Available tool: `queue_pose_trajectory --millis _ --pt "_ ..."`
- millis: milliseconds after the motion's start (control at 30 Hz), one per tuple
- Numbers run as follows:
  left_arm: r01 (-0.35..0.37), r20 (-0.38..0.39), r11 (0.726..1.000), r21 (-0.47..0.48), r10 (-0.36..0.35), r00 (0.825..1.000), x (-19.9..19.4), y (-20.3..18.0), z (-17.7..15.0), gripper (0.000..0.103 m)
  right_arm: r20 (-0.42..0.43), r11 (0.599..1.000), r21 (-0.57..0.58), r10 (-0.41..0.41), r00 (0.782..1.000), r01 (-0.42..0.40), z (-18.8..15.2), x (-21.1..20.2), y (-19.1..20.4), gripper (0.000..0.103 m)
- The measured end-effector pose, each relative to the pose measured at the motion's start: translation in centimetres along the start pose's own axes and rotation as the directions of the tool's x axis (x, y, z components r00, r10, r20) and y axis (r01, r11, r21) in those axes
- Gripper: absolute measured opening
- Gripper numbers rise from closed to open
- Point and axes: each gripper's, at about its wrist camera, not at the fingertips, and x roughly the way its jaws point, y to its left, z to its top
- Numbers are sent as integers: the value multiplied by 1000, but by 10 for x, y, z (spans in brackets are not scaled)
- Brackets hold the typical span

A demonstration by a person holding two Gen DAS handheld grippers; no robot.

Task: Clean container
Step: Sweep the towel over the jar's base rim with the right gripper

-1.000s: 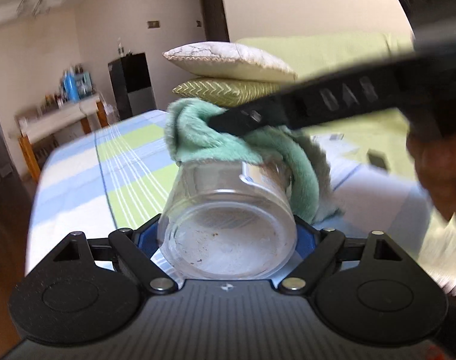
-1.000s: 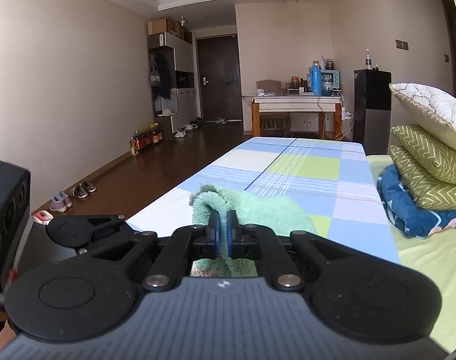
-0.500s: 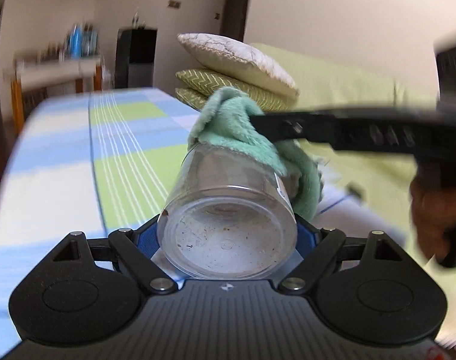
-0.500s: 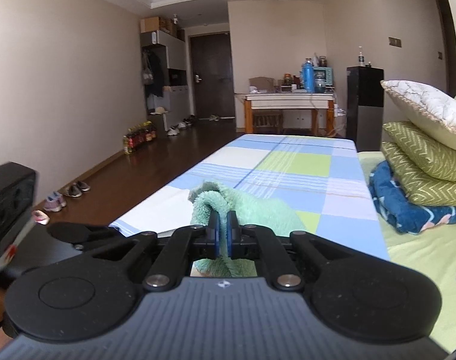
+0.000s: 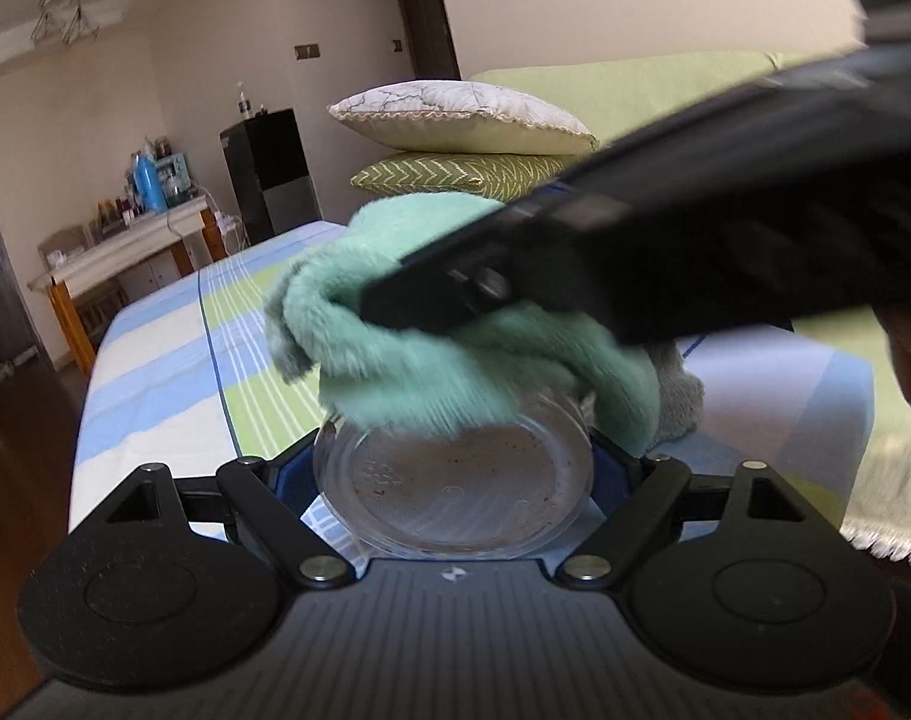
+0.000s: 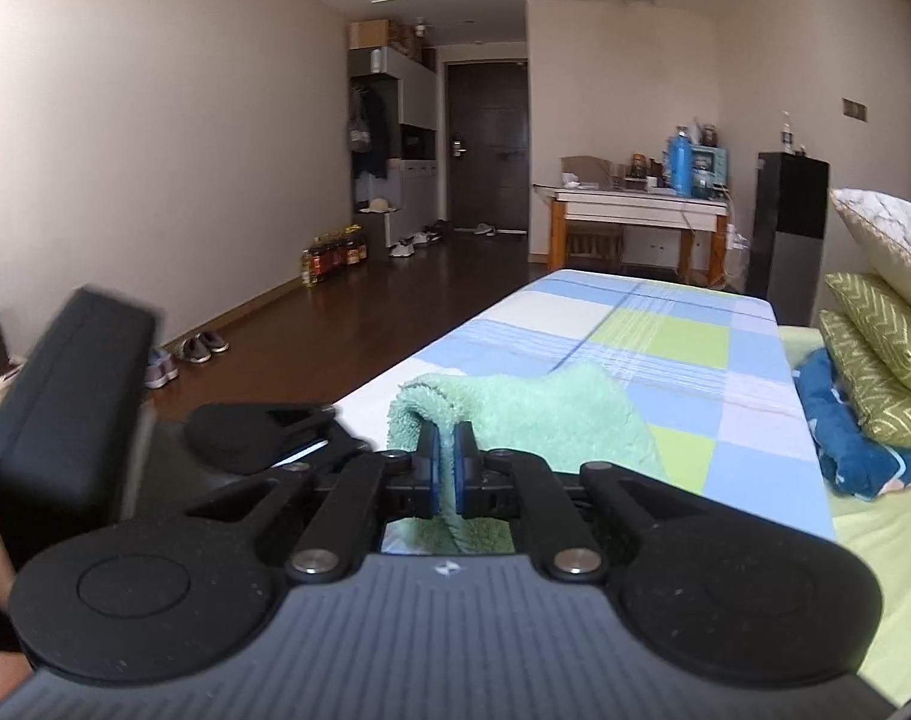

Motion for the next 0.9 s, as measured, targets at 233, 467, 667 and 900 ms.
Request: queue_pose_trajectory --millis 233,467,667,900 --pt "-17 6 999 43 16 1000 4 -7 3 86 21 996 70 -54 998 52 -1 7 -24 3" --pt "113 17 974 -199 -111 994 2 20 -4 87 33 994 91 -56 998 53 -6 2 -27 3" --pt "227 43 891 -393 -228 973 6 51 -13 86 34 993 101 -61 998 58 -8 -2 -29 3" --pt "93 -2 980 -175 -94 996 6 35 -4 86 15 993 96 -73 997 71 -6 -4 -26 4"
